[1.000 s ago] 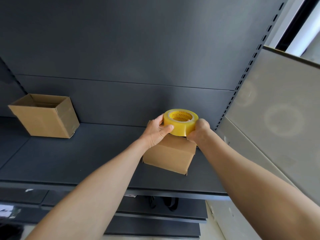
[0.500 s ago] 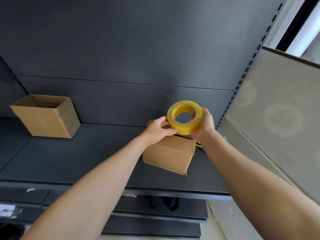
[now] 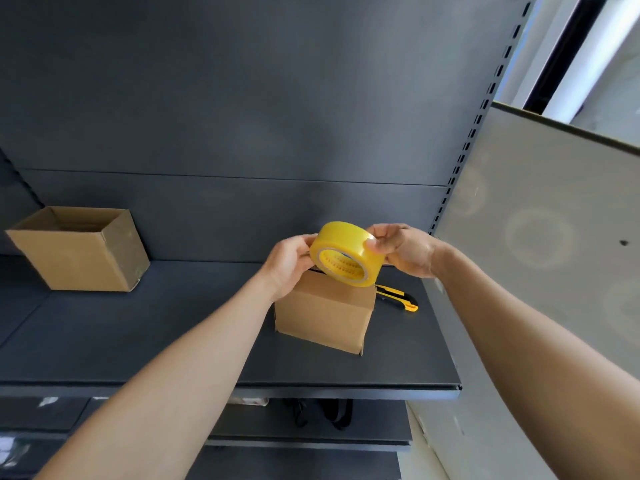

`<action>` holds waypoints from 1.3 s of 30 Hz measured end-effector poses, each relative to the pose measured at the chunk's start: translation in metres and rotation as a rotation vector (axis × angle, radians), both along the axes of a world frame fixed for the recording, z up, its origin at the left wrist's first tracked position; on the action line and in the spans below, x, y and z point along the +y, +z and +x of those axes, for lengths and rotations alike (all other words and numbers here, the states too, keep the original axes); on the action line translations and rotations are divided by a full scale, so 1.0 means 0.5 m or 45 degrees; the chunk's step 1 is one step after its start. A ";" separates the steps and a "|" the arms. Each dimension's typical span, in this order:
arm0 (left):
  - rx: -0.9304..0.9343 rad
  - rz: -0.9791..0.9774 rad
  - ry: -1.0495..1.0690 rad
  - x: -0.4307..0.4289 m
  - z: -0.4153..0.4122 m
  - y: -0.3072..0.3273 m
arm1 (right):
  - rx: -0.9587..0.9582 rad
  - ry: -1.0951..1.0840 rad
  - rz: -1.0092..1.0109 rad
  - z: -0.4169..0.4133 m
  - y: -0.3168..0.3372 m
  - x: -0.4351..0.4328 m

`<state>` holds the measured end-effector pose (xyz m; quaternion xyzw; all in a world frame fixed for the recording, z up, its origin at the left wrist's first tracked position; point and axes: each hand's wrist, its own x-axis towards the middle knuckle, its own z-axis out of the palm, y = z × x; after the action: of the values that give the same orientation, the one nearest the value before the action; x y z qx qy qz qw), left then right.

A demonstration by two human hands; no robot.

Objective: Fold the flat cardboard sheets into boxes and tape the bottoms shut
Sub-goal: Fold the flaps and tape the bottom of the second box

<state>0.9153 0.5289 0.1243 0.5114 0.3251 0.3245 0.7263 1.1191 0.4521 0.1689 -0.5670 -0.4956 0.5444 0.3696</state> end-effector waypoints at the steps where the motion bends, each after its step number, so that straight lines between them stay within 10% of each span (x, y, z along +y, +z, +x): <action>1: -0.059 -0.096 -0.003 0.001 -0.002 0.002 | -0.015 0.009 -0.006 -0.002 0.004 -0.001; 19: 0.168 -0.130 -0.135 -0.002 0.008 0.020 | -0.279 0.132 -0.145 -0.027 0.066 -0.004; 34: 0.234 0.139 -0.160 -0.012 0.026 -0.013 | -1.285 0.329 -0.190 -0.032 0.033 -0.020; 39: 0.348 0.286 -0.075 -0.014 0.032 -0.021 | -1.239 0.296 -0.241 -0.036 -0.008 -0.028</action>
<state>0.9315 0.5218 0.1139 0.6379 0.3675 0.2649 0.6228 1.1011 0.4382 0.1652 -0.7269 -0.6187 0.2973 -0.0200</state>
